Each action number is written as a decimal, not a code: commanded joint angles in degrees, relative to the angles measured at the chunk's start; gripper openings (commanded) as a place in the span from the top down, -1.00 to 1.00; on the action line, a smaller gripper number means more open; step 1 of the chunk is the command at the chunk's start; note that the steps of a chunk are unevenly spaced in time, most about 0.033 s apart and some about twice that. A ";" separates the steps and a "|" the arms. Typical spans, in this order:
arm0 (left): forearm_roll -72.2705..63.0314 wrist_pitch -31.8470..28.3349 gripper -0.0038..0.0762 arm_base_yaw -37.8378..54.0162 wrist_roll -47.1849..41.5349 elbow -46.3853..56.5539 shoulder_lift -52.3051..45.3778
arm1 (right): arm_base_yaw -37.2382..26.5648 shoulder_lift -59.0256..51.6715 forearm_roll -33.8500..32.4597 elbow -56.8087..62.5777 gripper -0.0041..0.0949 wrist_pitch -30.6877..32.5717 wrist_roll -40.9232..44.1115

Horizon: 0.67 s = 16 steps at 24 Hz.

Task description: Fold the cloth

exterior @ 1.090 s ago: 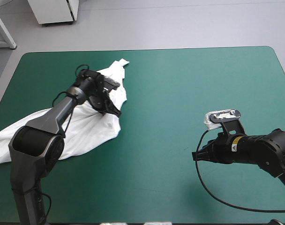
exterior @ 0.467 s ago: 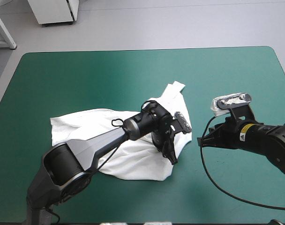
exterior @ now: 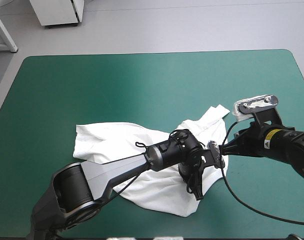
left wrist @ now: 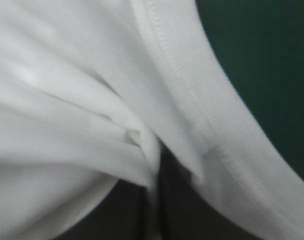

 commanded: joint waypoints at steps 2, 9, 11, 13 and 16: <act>4.29 1.87 0.44 -0.16 -5.02 -1.44 -5.59 | -0.33 -1.20 -0.70 -1.86 0.71 -2.42 -0.02; 6.59 6.46 -0.38 2.20 -11.77 -7.55 -11.31 | -0.33 -3.98 -1.32 -1.86 0.71 -1.09 1.85; 7.16 10.92 -0.37 5.16 -13.36 -9.41 -13.96 | -0.33 -5.56 -1.58 -1.86 0.71 2.39 2.82; 8.68 11.62 -0.37 8.41 -16.38 -9.09 -17.55 | -0.33 -6.69 -3.02 -1.86 0.71 5.79 4.40; 9.53 11.62 -0.37 12.69 -22.17 -6.84 -25.12 | -0.33 -7.61 -2.97 -1.74 0.71 5.78 8.96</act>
